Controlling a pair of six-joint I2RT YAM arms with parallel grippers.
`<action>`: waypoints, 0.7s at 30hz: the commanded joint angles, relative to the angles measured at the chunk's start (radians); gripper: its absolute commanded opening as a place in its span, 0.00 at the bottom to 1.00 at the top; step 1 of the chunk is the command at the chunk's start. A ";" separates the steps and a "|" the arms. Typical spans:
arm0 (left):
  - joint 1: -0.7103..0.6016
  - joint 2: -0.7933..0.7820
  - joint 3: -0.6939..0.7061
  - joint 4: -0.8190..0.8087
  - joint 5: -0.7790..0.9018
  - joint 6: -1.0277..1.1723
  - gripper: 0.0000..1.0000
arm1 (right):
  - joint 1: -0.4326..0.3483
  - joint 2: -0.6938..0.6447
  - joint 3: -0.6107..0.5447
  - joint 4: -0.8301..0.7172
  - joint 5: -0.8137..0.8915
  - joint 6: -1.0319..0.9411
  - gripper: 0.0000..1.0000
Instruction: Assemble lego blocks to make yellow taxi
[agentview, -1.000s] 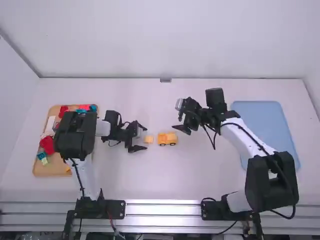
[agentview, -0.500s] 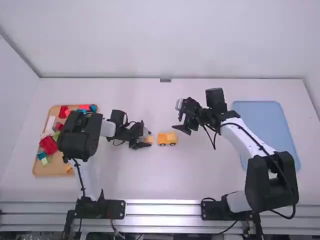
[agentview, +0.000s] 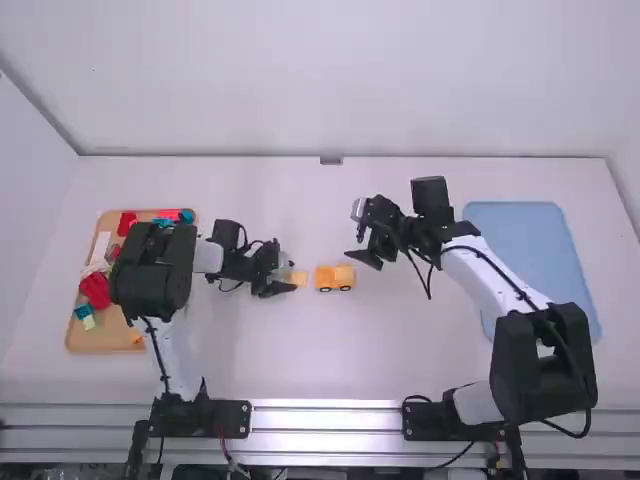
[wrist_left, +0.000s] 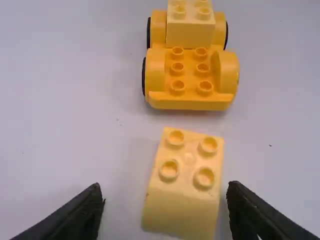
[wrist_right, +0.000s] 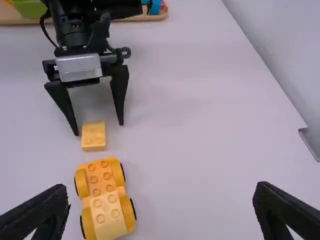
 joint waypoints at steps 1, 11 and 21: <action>-0.024 0.005 -0.015 -0.002 0.021 0.021 0.62 | 0.000 0.002 -0.006 -0.001 -0.006 0.002 0.98; -0.034 0.005 -0.014 -0.004 -0.003 0.018 0.40 | -0.001 0.002 -0.006 -0.002 -0.005 0.002 0.98; -0.029 -0.064 0.008 -0.009 -0.013 -0.081 0.15 | 0.005 0.002 -0.006 0.003 0.047 -0.001 0.98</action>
